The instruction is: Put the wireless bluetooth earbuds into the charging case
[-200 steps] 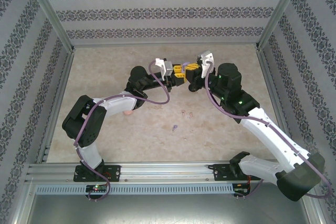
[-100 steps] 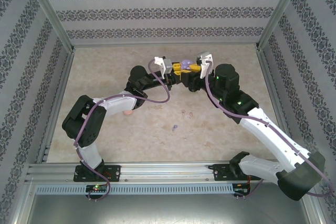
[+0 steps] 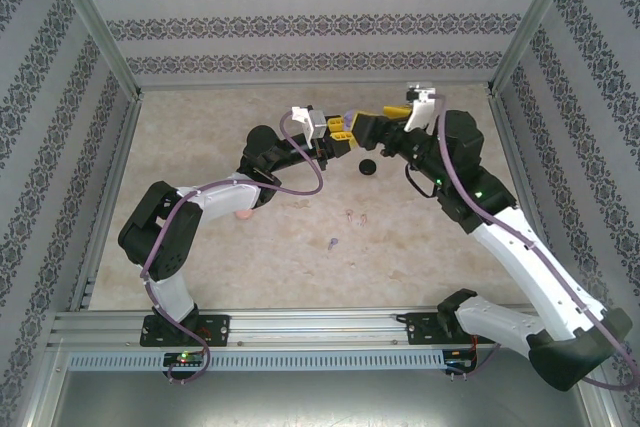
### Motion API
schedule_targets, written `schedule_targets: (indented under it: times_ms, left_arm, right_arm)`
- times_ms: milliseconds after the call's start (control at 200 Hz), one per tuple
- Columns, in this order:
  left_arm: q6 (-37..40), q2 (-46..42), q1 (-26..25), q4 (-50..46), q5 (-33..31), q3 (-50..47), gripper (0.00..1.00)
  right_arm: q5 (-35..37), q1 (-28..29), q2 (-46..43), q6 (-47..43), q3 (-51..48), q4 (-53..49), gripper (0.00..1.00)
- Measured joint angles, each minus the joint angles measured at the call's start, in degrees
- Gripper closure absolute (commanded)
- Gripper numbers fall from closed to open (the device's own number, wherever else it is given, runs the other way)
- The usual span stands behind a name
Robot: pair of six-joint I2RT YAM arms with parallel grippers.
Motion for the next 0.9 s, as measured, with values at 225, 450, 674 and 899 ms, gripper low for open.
schedule_targets:
  times_ms: [225, 450, 674, 899]
  left_arm:
    - [0.24, 0.0, 0.0, -0.04, -0.04, -0.07, 1.0]
    - [1.38, 0.0, 0.0, -0.92, 0.5, -0.09, 1.0]
    - [1.77, 0.0, 0.0, -1.97, 1.07, -0.17, 1.0]
    - [1.95, 0.0, 0.0, -2.38, 1.11, -0.2, 1.0]
  right_arm:
    - [0.61, -2.84, 0.39, 5.44, 3.85, -7.76, 0.81]
    - [-0.02, -5.29, 4.24, 6.6, 5.11, -15.56, 1.0]
    - [-1.9, -5.55, 7.65, 6.69, 7.17, -18.16, 1.0]
    - [-3.85, -5.4, 9.77, 7.52, 7.56, -18.12, 1.0]
